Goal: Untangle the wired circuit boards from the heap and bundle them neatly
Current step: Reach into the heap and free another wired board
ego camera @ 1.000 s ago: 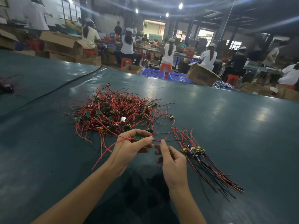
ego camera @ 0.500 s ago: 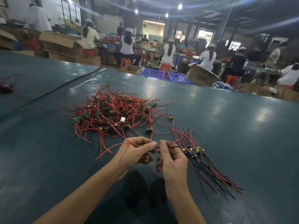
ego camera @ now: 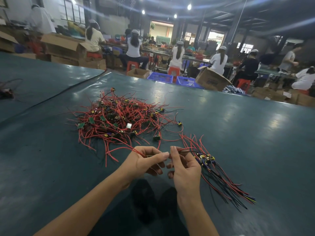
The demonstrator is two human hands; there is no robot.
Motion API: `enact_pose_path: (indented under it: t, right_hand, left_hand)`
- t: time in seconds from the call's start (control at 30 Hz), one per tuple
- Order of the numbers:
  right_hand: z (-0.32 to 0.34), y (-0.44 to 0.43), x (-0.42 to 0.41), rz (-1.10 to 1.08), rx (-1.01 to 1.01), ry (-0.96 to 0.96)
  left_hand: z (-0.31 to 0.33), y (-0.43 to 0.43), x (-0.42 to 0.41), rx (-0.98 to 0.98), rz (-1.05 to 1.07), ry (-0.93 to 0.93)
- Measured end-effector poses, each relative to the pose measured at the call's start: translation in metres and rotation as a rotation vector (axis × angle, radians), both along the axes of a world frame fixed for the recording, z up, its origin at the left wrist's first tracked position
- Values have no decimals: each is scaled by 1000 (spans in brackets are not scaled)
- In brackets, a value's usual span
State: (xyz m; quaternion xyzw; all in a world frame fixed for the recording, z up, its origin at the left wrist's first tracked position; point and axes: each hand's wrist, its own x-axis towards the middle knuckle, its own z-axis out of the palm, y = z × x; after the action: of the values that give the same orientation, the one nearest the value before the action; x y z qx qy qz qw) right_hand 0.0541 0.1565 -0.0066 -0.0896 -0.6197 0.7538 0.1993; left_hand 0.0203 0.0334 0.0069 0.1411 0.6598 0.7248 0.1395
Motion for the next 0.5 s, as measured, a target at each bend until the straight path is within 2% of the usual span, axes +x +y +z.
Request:
enact_pose_path:
  t: [0.27, 0.5]
  right_hand:
    - [-4, -3, -1, 106, 57, 4]
    - [1, 10, -10, 0, -235, -77]
  left_hand:
    - [-8, 0, -7, -26, 134, 188]
    - [-6, 7, 4, -39, 279, 434]
